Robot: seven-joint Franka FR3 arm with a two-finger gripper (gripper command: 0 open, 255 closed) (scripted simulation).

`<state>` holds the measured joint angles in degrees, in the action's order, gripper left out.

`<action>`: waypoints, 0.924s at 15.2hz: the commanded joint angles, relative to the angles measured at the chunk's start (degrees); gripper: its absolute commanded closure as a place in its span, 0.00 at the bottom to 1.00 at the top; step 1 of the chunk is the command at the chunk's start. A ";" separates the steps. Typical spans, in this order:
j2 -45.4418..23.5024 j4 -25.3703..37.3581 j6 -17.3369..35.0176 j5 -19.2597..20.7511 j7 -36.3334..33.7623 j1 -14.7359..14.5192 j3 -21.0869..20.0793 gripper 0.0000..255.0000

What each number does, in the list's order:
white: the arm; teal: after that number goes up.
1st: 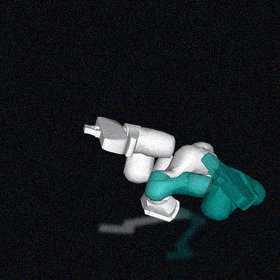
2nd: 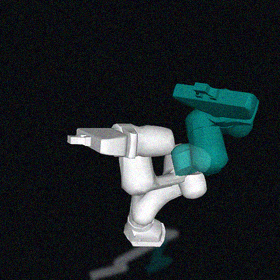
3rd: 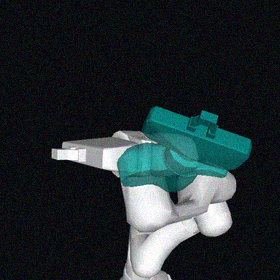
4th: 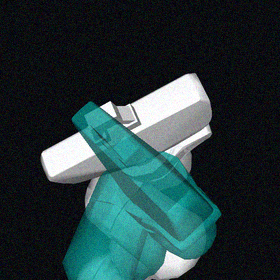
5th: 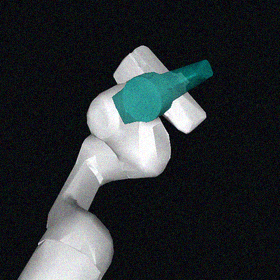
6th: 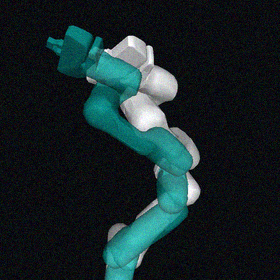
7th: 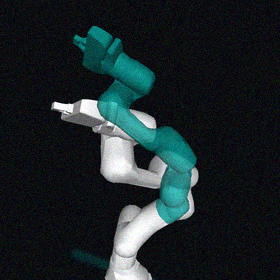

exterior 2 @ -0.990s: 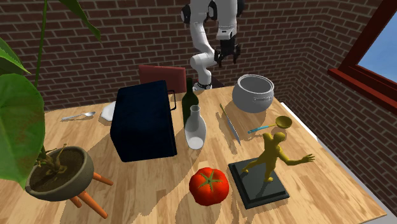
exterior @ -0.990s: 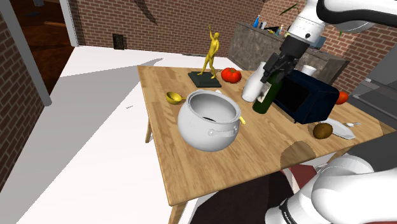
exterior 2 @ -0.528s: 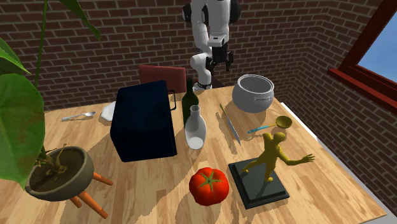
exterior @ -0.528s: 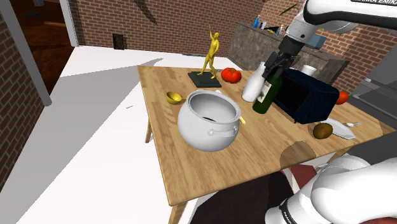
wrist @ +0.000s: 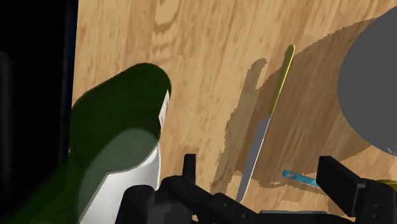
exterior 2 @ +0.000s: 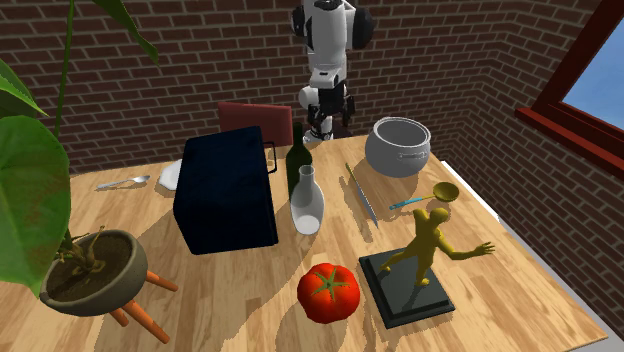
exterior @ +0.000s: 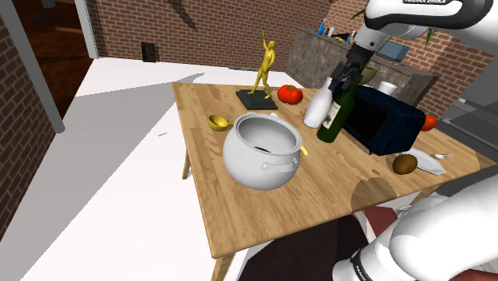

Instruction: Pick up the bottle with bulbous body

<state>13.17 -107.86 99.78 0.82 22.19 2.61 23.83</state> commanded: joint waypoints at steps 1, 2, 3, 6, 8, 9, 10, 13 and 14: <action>-4.14 3.82 0.27 -1.15 3.20 0.39 1.91 0.00; -6.31 5.89 0.29 -1.95 4.69 0.65 2.74 0.00; -8.55 8.06 0.23 -2.84 6.19 0.99 3.53 0.00; -15.64 15.27 -0.45 -6.06 10.68 2.54 5.57 0.00; -20.70 20.76 -1.40 -8.60 13.56 4.13 6.58 0.00; -23.33 23.76 -2.05 -9.94 14.91 5.15 6.94 0.00; -26.03 26.97 -2.82 -11.32 16.20 6.32 7.18 0.00; -33.21 36.20 -5.39 -14.85 18.98 10.03 7.25 0.00; -32.92 35.02 -4.47 -14.68 18.99 9.85 7.17 0.00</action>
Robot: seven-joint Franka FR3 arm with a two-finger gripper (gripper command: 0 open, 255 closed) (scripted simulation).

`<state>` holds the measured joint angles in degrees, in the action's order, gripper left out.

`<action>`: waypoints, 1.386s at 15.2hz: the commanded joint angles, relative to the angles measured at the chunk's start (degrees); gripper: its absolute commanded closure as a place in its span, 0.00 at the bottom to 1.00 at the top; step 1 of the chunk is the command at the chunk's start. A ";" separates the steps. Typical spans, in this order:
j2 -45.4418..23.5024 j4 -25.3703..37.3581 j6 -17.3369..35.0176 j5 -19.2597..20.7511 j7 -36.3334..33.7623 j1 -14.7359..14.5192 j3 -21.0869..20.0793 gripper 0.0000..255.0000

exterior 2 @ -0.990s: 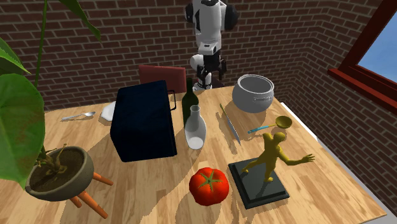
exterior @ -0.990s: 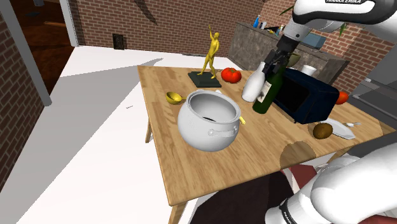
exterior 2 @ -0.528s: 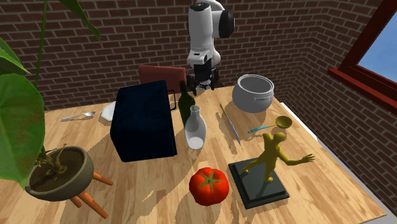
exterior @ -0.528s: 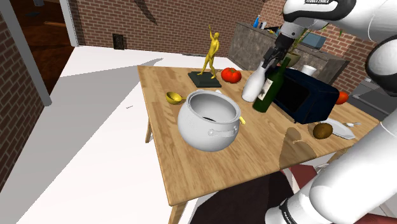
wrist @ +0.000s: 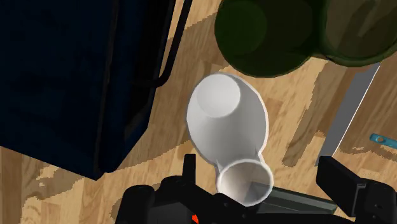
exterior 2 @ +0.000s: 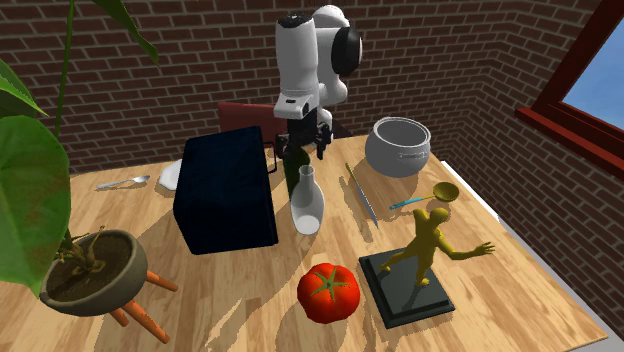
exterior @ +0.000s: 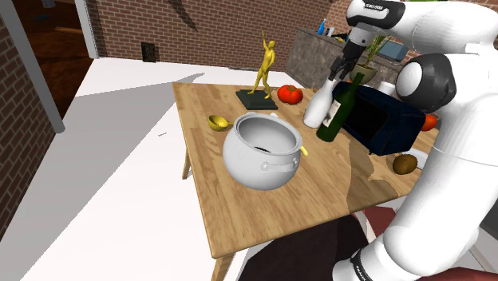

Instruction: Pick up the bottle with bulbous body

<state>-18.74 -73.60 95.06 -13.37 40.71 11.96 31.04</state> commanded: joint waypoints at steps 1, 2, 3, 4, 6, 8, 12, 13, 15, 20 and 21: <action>-0.76 -0.39 1.15 -0.37 0.51 0.29 -0.06 0.00; -0.53 -1.49 2.04 -0.26 0.54 0.09 -0.07 0.00; -0.33 -2.56 2.91 -0.17 0.58 -0.10 -0.08 0.00; -0.14 -3.59 3.77 -0.09 0.63 -0.28 -0.09 0.00; 0.16 -5.57 5.46 0.03 0.72 -0.59 -0.11 0.00; 0.24 -6.12 5.94 0.06 0.75 -0.67 -0.13 0.00; 0.15 -5.90 5.80 0.02 0.71 -0.65 -0.14 1.00; 0.16 -5.91 5.81 0.03 0.71 -0.65 -0.14 1.00; 0.12 -5.88 5.81 0.01 0.72 -0.64 -0.14 1.00; -0.05 -4.17 4.26 -0.05 0.65 -0.37 -0.09 1.00; -0.22 -3.15 3.41 -0.13 0.61 -0.21 -0.08 1.00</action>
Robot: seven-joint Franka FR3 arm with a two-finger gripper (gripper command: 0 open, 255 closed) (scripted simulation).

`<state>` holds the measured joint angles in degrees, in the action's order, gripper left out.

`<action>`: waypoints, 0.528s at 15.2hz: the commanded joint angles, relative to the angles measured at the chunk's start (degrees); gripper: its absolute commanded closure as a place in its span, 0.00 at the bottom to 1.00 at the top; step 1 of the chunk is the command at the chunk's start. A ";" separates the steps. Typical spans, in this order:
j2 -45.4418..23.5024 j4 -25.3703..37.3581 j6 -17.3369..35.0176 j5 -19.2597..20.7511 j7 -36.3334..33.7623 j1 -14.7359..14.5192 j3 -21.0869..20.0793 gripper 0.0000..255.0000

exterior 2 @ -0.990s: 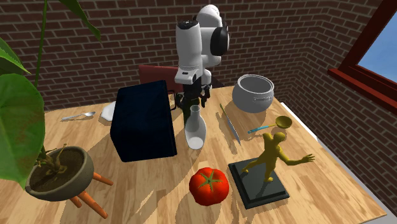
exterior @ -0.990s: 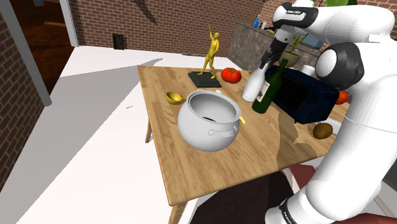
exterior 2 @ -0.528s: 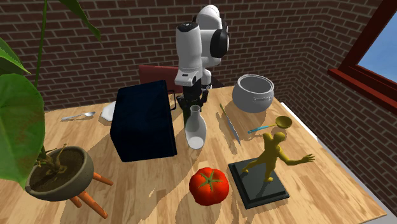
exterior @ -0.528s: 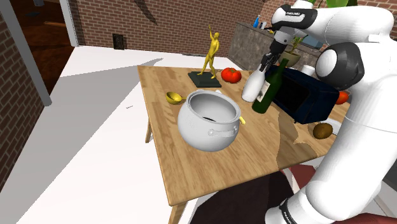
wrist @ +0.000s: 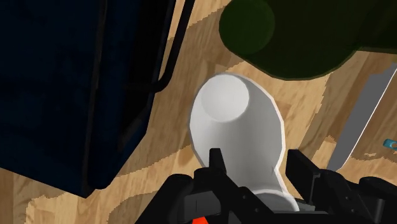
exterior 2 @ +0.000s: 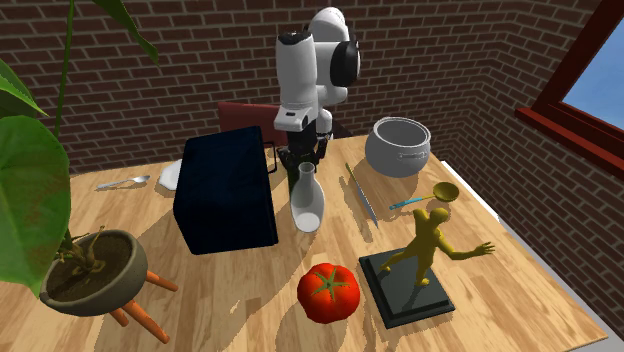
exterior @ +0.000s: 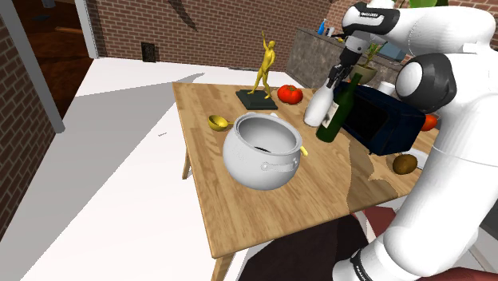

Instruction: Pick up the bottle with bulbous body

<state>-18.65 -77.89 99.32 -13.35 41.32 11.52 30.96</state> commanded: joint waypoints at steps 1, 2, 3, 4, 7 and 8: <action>-0.51 2.19 -1.71 -0.23 -0.05 0.41 0.02 1.00; -0.72 3.27 -2.60 -0.33 -0.08 0.60 0.03 1.00; -0.96 4.39 -3.49 -0.44 -0.12 0.81 0.04 1.00; -1.23 5.54 -4.40 -0.57 -0.15 1.03 0.05 1.00; -2.18 9.28 -7.24 -1.05 -0.25 1.81 0.05 1.00; -2.56 10.62 -8.23 -1.25 -0.28 2.12 0.04 1.00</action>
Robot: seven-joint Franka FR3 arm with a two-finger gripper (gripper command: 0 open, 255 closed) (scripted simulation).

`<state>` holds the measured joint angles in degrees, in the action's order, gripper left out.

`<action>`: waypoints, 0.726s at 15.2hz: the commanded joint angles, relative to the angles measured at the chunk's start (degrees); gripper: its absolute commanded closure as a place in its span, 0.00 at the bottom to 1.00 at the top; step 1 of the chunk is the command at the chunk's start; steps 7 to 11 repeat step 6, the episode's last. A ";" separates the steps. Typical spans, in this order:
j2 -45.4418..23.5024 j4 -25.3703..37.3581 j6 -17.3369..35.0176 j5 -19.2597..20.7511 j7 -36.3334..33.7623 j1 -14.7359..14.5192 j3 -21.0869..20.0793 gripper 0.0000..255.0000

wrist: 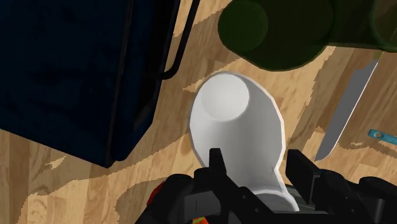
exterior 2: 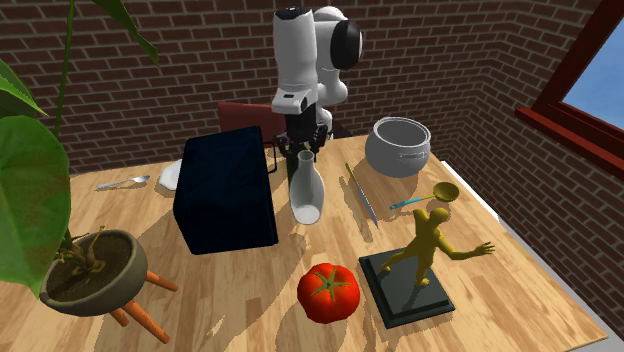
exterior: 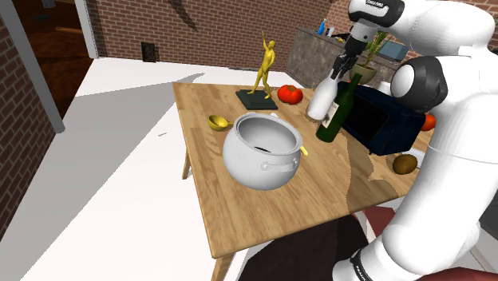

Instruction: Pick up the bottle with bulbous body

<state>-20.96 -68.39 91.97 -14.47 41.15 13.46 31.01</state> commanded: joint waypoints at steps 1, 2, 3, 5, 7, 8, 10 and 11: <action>-0.65 2.52 -1.89 -0.34 -0.14 0.50 -0.03 1.00; -1.10 3.99 -2.93 -0.58 -0.17 0.86 -0.04 1.00; -1.59 5.52 -4.00 -0.84 -0.20 1.25 -0.07 1.00; -2.20 7.39 -5.27 -1.17 -0.25 1.75 -0.11 1.00; -2.20 7.39 -5.27 -1.17 -0.25 1.75 -0.11 1.00; -2.20 7.39 -5.27 -1.17 -0.25 1.75 -0.11 1.00; -2.20 7.39 -5.27 -1.17 -0.25 1.75 -0.11 1.00; -2.20 7.39 -5.27 -1.17 -0.25 1.75 -0.11 1.00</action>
